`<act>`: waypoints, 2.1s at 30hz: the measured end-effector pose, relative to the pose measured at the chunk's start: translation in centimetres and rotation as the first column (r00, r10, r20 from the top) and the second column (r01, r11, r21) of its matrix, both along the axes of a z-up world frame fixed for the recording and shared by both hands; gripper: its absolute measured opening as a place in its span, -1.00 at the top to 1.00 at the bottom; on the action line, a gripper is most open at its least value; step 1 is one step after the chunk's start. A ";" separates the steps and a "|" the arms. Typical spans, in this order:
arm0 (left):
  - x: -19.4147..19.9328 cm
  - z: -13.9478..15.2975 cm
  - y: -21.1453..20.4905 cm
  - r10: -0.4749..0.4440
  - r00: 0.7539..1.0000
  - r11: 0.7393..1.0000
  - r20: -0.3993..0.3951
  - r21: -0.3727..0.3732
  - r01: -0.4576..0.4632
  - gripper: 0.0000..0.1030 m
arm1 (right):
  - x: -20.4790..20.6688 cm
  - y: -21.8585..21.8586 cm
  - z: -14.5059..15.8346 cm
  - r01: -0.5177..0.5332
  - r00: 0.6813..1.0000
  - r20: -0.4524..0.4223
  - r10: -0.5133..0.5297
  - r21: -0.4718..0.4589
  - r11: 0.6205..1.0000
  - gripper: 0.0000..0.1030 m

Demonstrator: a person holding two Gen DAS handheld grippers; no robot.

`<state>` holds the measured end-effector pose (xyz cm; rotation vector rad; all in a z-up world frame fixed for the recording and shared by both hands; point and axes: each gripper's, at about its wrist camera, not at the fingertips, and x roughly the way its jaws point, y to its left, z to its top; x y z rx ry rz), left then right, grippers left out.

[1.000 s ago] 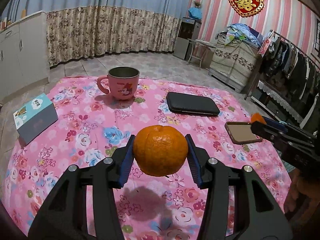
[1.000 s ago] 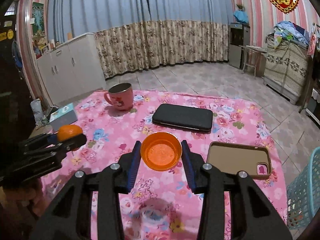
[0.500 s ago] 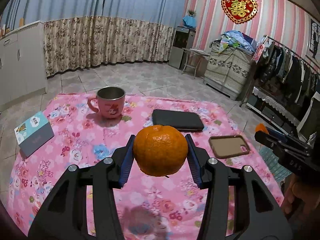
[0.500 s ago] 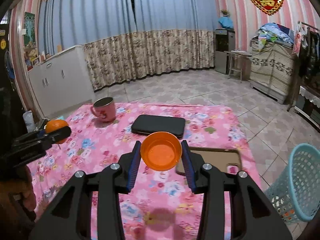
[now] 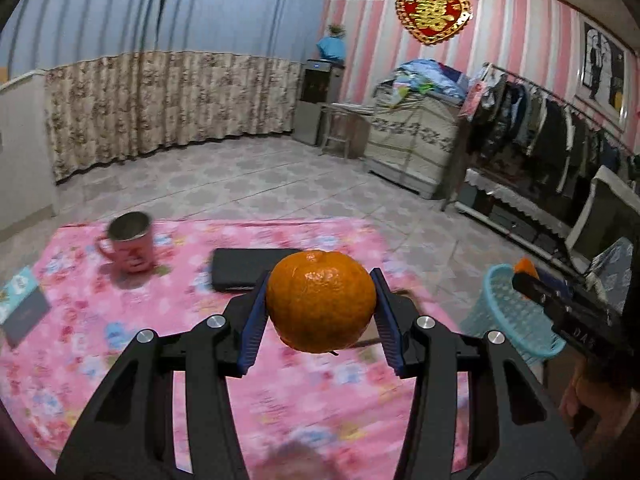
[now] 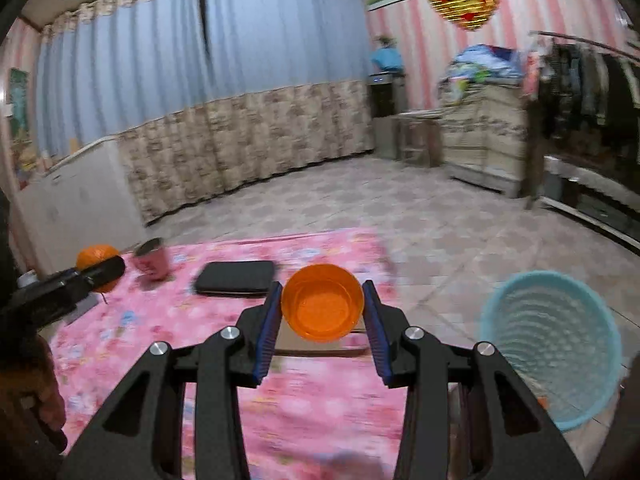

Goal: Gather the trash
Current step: 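Carry the orange cup and orange over the blue basket, then open the right gripper to drop the cup while the left gripper drops the orange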

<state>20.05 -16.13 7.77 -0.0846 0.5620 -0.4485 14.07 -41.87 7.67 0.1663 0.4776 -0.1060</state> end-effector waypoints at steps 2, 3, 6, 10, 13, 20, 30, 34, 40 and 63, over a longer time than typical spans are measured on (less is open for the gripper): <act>0.3 0.0 -2.5 -0.038 0.999 0.999 0.000 -0.003 0.038 0.08 | -1.0 -2.5 0.3 0.060 0.998 0.009 -0.060 -0.008 0.998 0.23; 0.5 0.0 -4.2 -0.057 0.998 0.998 0.006 0.010 0.057 0.08 | -1.5 -3.5 0.5 0.082 0.997 0.013 -0.082 -0.010 0.997 0.23; 1.0 -0.3 -8.7 -0.123 0.992 0.992 0.000 0.026 0.123 0.08 | -3.2 -7.2 0.6 0.156 0.988 0.022 -0.155 -0.014 0.988 0.23; 1.1 -0.5 -15.0 -0.209 0.978 0.976 0.010 0.057 0.208 0.08 | -5.3 -12.2 0.4 0.260 0.965 0.030 -0.260 0.017 0.966 0.23; 0.7 -0.4 -19.5 -0.276 0.961 0.959 0.018 0.074 0.274 0.08 | -6.2 -15.1 -0.1 0.307 0.951 0.027 -0.308 0.041 0.951 0.23; -0.3 -1.0 -26.4 -0.374 0.928 0.924 0.015 0.092 0.371 0.08 | -6.7 -20.2 -2.0 0.374 0.926 0.011 -0.378 0.125 0.919 0.23; -0.6 -2.3 -30.0 -0.412 0.911 0.907 -0.010 0.096 0.411 0.08 | -6.8 -21.5 -3.5 0.386 0.921 -0.009 -0.389 0.141 0.912 0.23; -0.7 -3.3 -31.2 -0.424 0.905 0.899 -0.028 0.106 0.425 0.08 | -7.0 -21.8 -3.8 0.397 0.917 -0.019 -0.398 0.140 0.907 0.23; -0.5 -4.3 -32.5 -0.447 0.892 0.887 -0.067 0.099 0.452 0.07 | -6.9 -21.1 -3.8 0.402 0.915 -0.031 -0.402 0.112 0.909 0.22; -0.5 -4.3 -33.3 -0.439 0.897 0.894 -0.058 0.076 0.442 -0.51 | -7.1 -22.1 -3.9 0.435 0.900 -0.048 -0.433 0.102 0.894 0.06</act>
